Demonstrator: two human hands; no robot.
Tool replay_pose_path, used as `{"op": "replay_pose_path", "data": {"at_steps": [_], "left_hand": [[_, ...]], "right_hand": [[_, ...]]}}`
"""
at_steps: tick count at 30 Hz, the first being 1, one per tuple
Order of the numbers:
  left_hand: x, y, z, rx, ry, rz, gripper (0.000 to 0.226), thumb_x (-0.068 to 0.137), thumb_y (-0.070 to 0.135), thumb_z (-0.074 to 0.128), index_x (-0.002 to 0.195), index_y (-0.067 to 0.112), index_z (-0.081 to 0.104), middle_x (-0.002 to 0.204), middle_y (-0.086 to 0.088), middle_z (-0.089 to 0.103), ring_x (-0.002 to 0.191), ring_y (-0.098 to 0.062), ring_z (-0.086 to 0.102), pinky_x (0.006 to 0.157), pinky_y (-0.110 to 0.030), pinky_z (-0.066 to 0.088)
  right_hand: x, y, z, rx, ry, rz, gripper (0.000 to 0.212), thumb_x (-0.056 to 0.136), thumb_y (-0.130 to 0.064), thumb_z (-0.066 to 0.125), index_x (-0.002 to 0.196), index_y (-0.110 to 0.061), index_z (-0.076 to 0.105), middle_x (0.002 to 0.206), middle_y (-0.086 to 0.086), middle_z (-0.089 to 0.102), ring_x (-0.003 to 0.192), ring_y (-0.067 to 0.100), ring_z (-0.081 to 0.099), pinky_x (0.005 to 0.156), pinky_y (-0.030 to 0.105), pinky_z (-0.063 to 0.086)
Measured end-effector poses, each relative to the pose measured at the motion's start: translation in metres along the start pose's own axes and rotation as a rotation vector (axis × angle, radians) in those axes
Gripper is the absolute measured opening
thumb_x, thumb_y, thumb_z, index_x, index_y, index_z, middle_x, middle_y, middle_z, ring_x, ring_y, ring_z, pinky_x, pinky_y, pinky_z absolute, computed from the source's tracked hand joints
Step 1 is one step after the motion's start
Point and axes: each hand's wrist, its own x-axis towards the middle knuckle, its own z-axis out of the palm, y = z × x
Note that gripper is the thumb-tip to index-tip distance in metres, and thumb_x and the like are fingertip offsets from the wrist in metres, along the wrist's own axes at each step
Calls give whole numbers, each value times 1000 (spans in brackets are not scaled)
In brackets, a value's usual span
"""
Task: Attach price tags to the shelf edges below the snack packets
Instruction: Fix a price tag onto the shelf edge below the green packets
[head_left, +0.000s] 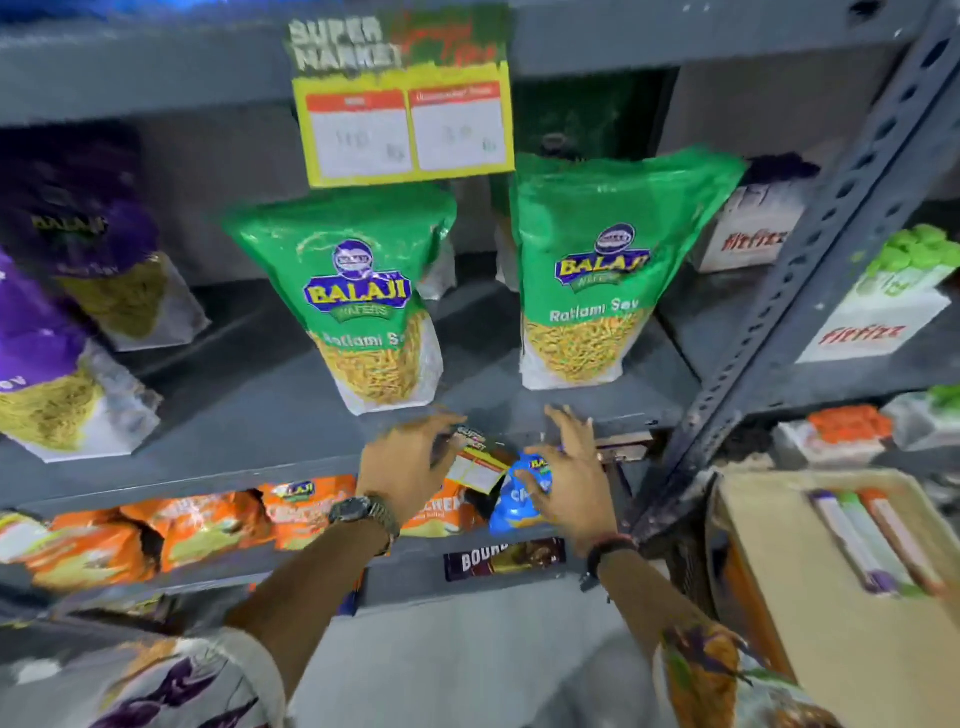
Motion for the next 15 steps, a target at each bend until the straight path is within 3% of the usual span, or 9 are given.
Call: {"op": "replay_pose_path", "data": {"at_steps": [3,7,9,12,15], "left_hand": [[4,0,10,9,90,24,22,92,48,48,109,41,59,88,10,72,82,-19,67,54,-33,53],[10,0,16,19,151,-22,13,91,43,54,94,35,63,77,4,73,72,-27,66,53,-31,47],[11,-1,19,35,151,-41,6,91,34,56,90,31,61,75,3,72,67,-30,65,52,-28,40],[9,0,20,14,143,-94,8,91,21,54,90,29,57,76,1,71,65,-32,64,52,-29,41],[5,2,19,-69,179,-148,7,93,30,52,92,30,58,76,3,72,67,-26,65,53,-32,49]], "right_hand": [[0,-2,12,-20,29,-4,34,88,-35,49,88,-7,68,149,20,35,142,39,23,117,60,9],[4,-8,15,-81,110,35,7,83,-12,67,78,-8,64,142,19,46,135,41,35,113,63,20],[3,-8,12,-113,121,28,5,83,-7,65,81,-10,62,139,17,50,134,39,39,113,61,22],[7,-11,3,-142,104,50,21,75,3,62,87,-13,59,133,10,56,129,34,45,113,58,27],[13,-17,-7,-159,99,77,18,79,-3,62,91,-16,57,128,3,60,121,30,51,106,53,36]]}}
